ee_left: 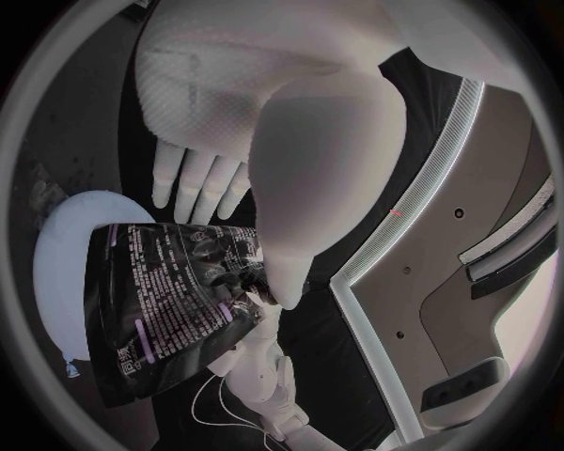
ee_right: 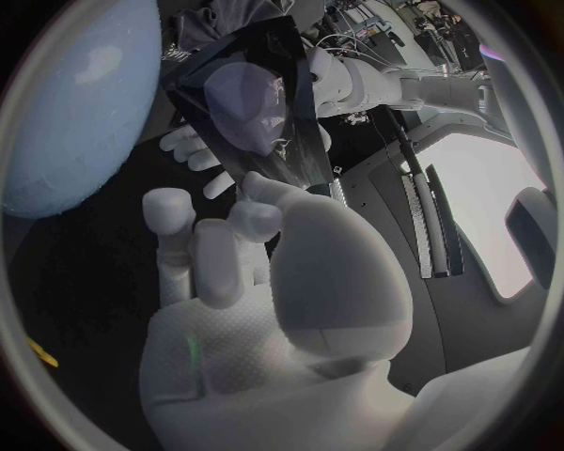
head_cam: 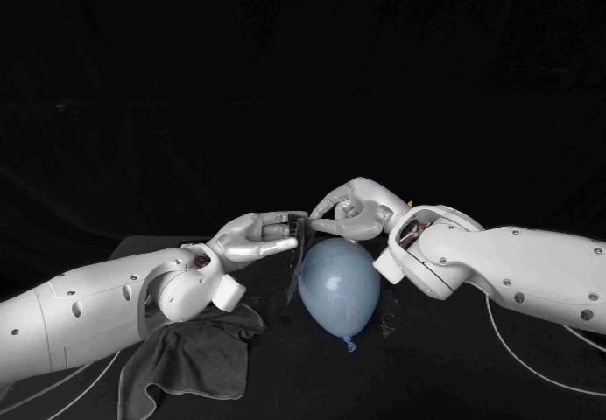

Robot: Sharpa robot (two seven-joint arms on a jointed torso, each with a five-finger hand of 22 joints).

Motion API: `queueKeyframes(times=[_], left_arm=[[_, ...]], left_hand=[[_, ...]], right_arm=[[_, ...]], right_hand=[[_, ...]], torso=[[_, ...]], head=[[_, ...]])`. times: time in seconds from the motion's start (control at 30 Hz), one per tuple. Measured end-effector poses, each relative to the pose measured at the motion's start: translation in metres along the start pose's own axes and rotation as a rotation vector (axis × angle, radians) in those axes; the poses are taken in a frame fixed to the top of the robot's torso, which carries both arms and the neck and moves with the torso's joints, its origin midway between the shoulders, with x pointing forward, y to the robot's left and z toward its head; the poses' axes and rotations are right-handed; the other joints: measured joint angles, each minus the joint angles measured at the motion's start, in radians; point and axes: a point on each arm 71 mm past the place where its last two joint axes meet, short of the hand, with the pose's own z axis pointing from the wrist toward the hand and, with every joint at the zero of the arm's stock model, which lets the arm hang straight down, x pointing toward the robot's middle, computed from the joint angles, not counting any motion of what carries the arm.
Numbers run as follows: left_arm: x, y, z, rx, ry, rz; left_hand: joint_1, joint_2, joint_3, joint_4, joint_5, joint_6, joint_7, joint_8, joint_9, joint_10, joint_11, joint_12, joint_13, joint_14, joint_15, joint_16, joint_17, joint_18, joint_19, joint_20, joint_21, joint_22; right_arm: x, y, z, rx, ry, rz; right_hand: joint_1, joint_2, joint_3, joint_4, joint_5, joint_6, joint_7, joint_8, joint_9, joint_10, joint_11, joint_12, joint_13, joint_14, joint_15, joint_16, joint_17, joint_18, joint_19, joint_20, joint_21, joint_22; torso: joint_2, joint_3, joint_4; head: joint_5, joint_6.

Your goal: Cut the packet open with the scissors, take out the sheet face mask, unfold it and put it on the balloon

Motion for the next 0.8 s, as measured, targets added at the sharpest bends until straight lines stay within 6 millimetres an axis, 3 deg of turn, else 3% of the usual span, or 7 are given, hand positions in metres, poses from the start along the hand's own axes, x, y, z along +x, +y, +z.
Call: queueKeyframes(times=[0.37,0.63,0.8], left_arm=[[-0.005,0.001,-0.003,-0.022,-0.027,0.029],[-0.012,0.001,-0.009,-0.036,-0.046,0.048],[-0.019,0.000,-0.017,-0.043,-0.062,0.059]], left_hand=[[-0.001,-0.035,-0.037,0.004,0.006,-0.026,-0.005,0.000,-0.006,-0.083,0.008,0.000,-0.002,-0.093,0.010,0.000,-0.008,0.000,-0.035,0.000,0.000,-0.001],[-0.004,-0.038,-0.047,0.003,0.006,-0.042,-0.004,-0.004,-0.009,-0.105,0.012,0.000,-0.002,-0.146,0.015,-0.002,-0.014,0.000,-0.057,0.000,-0.004,-0.003],[-0.007,-0.042,-0.047,0.003,0.006,-0.042,-0.004,-0.004,-0.008,-0.119,-0.010,0.000,-0.002,-0.174,-0.001,-0.004,-0.016,0.000,-0.077,0.000,-0.004,-0.005]], right_arm=[[-0.007,-0.006,-0.002,0.032,-0.040,-0.006],[-0.012,-0.010,-0.002,0.049,-0.065,-0.016],[-0.014,-0.012,-0.002,0.057,-0.077,-0.024]], right_hand=[[-0.008,-0.005,0.007,-0.007,0.000,-0.001,0.000,0.011,0.000,0.004,-0.004,0.020,0.017,0.007,0.000,0.014,0.014,-0.006,0.000,0.000,0.016,0.013],[-0.011,-0.009,0.011,-0.011,-0.001,-0.003,-0.001,0.023,0.000,0.005,-0.005,0.026,0.027,0.007,0.000,0.017,0.021,-0.007,0.003,-0.003,0.023,0.017],[-0.016,-0.008,0.011,-0.011,-0.001,-0.006,-0.002,0.030,0.000,0.005,-0.005,0.034,0.032,0.007,0.000,0.023,0.022,-0.007,0.007,0.000,0.027,0.022]], torso=[[0.000,-0.0001,-0.0001],[0.000,-0.0001,0.0004],[0.000,0.0000,0.0005]], head=[[-0.002,0.000],[-0.005,0.001],[-0.005,-0.001]])
